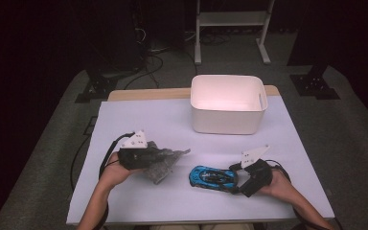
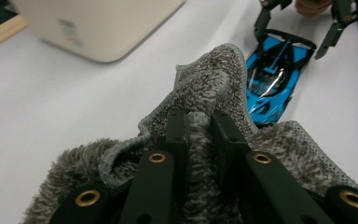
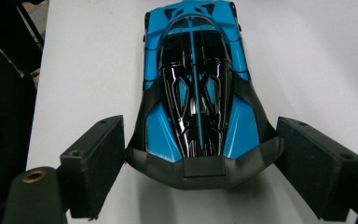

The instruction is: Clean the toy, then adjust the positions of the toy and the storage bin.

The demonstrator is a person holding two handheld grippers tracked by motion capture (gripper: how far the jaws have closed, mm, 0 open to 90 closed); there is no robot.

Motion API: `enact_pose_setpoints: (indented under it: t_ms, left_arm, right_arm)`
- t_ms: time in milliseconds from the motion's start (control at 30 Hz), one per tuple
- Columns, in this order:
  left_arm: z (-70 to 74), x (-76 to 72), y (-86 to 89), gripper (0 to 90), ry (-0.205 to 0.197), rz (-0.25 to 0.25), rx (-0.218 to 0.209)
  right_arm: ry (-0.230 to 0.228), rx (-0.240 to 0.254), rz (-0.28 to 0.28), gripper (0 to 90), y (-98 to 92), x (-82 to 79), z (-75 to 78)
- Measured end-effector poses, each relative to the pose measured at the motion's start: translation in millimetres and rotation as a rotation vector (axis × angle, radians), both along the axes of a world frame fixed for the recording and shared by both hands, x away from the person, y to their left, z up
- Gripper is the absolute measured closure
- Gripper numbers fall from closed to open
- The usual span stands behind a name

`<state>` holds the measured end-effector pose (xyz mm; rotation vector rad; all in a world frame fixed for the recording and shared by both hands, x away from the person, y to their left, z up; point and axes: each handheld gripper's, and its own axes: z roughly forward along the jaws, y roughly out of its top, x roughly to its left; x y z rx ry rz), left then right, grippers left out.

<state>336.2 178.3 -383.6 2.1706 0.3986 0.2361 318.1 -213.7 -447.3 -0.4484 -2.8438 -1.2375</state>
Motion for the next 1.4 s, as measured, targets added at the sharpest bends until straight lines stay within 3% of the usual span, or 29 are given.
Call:
enact_pose_setpoints:
  t_ms: [433, 833, 1033, 1133, 1400]
  left_arm:
    - [3.1, 4.9, -31.8, 78.7, -0.003, -0.093, -0.009]
    - [-14.3, 5.6, -68.3, 78.7, 0.03, -0.181, 0.047]
    - [-27.4, 4.2, -78.7, 78.7, 0.052, -0.207, 0.062]
    - [-32.5, 3.3, -83.4, 78.7, 0.06, -0.225, 0.083]
    - [-39.9, 1.1, -89.2, 78.7, 0.085, -0.267, 0.121]
  right_arm:
    - [-0.001, 0.004, -0.009, 15.3, -5.6, -2.2, 1.8]
    - [-0.019, -0.028, 0.006, 13.8, -0.8, -5.7, -0.9]
    - [-0.073, -0.072, 0.011, 13.6, 6.8, -8.5, -4.5]
    - [-0.126, -0.096, 0.005, 22.4, 7.2, -8.6, -3.9]
    - [-0.126, -0.119, 0.043, 22.9, 11.1, -3.5, -1.7]
